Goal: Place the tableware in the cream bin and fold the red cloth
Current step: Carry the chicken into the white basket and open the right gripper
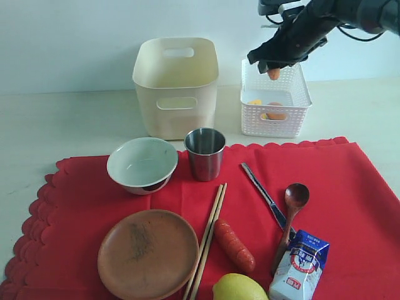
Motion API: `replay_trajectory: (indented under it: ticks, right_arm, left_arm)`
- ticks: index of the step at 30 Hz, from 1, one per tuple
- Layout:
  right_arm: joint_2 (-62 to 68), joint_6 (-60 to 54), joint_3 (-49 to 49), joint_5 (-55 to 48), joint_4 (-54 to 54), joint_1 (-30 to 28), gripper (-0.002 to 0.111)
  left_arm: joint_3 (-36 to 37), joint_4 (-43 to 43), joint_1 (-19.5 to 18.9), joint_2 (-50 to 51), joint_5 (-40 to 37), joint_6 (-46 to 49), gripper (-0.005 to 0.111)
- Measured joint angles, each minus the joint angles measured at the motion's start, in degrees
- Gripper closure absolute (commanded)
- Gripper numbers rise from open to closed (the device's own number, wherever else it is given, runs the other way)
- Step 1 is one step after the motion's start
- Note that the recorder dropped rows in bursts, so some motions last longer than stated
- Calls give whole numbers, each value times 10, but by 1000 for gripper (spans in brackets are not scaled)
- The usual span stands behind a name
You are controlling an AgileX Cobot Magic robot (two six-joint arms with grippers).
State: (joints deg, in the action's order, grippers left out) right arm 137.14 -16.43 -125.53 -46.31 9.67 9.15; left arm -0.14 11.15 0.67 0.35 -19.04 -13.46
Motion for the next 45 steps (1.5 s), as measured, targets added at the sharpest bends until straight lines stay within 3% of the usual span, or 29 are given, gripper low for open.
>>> replay_trajectory:
  ticks: [10, 26, 34, 45]
  right_arm:
    - [126, 0, -139, -2, -2, 0, 106]
    - [149, -23, -152, -4, -17, 0, 40]
    - [147, -23, -182, -61, -21, 0, 39]
    - [72, -23, -197, -204, -23, 0, 54]
  left_arm:
    - [0, 0, 0, 0, 0, 0, 61]
    - [0, 0, 0, 0, 0, 0, 61]
    - [0, 0, 0, 0, 0, 0, 61]
    - [0, 0, 0, 0, 0, 0, 61]
